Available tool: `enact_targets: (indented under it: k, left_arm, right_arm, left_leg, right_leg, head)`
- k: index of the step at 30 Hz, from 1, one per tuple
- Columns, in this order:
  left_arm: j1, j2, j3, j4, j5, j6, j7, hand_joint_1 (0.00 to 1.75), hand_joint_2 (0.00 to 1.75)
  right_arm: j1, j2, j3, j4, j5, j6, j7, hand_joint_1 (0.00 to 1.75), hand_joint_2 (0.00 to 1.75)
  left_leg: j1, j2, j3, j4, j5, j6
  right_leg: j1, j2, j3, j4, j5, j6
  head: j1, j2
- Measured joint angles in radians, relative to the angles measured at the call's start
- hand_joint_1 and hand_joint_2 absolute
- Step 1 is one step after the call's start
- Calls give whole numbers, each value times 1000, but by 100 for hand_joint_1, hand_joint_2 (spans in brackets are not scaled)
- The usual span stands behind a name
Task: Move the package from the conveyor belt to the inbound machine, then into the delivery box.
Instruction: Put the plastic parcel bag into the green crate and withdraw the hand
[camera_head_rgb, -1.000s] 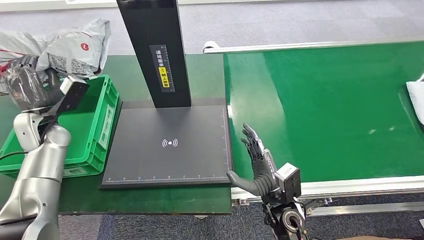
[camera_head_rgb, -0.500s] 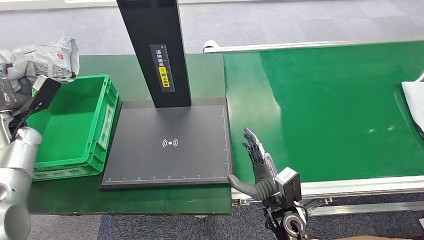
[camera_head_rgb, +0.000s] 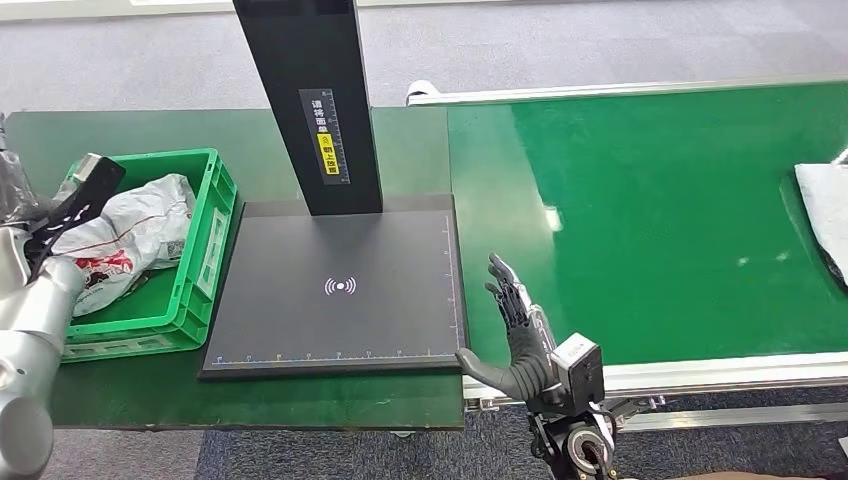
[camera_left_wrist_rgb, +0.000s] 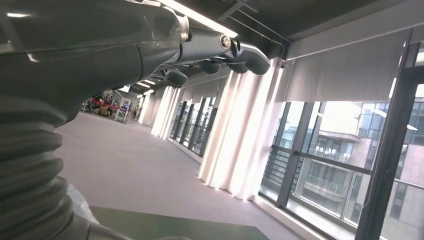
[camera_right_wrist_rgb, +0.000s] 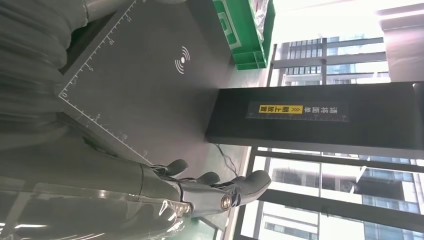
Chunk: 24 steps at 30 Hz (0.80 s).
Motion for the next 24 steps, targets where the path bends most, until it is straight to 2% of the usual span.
enact_targets:
  k: [3, 8, 13, 16, 18, 20, 24]
  left_arm:
    - [0, -3, 14, 7, 58, -25, -59, 0, 175]
    - [3, -23, 81, 0, 247, -108, -239, 0, 175]
    - [7, -44, 130, -13, 316, -151, -292, 0, 175]
    - [29, -71, 171, -62, 515, -302, -387, 0, 175]
    - [64, -101, 194, -127, 681, -435, -432, 0, 175]
    - [118, -138, 198, -208, 812, -536, -442, 0, 175]
    - [316, -251, 142, -448, 1008, -660, -446, 0, 175]
  right_arm:
    - [3, 0, -2, -2, 2, 1, 0, 0, 175]
    - [3, 0, -9, -2, 2, 1, 0, 0, 175]
    - [3, 0, -17, -2, 2, 1, 0, 0, 175]
    - [4, 0, -21, -2, 2, 1, -1, 0, 175]
    - [5, 0, -25, -1, 2, 0, -1, 0, 175]
    - [5, 0, -28, -1, 2, -1, -1, 0, 175]
    - [5, 1, -37, 7, 4, -9, -1, 0, 175]
  left_leg:
    - [0, 0, 0, 0, 0, 0]
    - [0, 0, 0, 0, 0, 0]
    - [0, 0, 0, 0, 0, 0]
    - [0, 0, 0, 0, 0, 0]
    - [0, 0, 0, 0, 0, 0]
    - [-1, 1, 0, 0, 0, 0]
    - [-3, 1, 1, 0, -1, 1]
  right_leg:
    - [0, 0, 0, 0, 0, 0]
    - [0, 0, 0, 0, 0, 0]
    - [0, 0, 0, 0, 0, 0]
    - [0, 0, 0, 0, 0, 0]
    - [0, 0, 0, 0, 0, 0]
    - [-1, 0, 0, 0, 0, 0]
    - [-3, 1, 1, -1, -1, 1]
  head:
    - [0, 0]
    - [0, 0]
    - [0, 0]
    - [0, 0]
    - [0, 0]
    - [0, 0]
    - [0, 0]
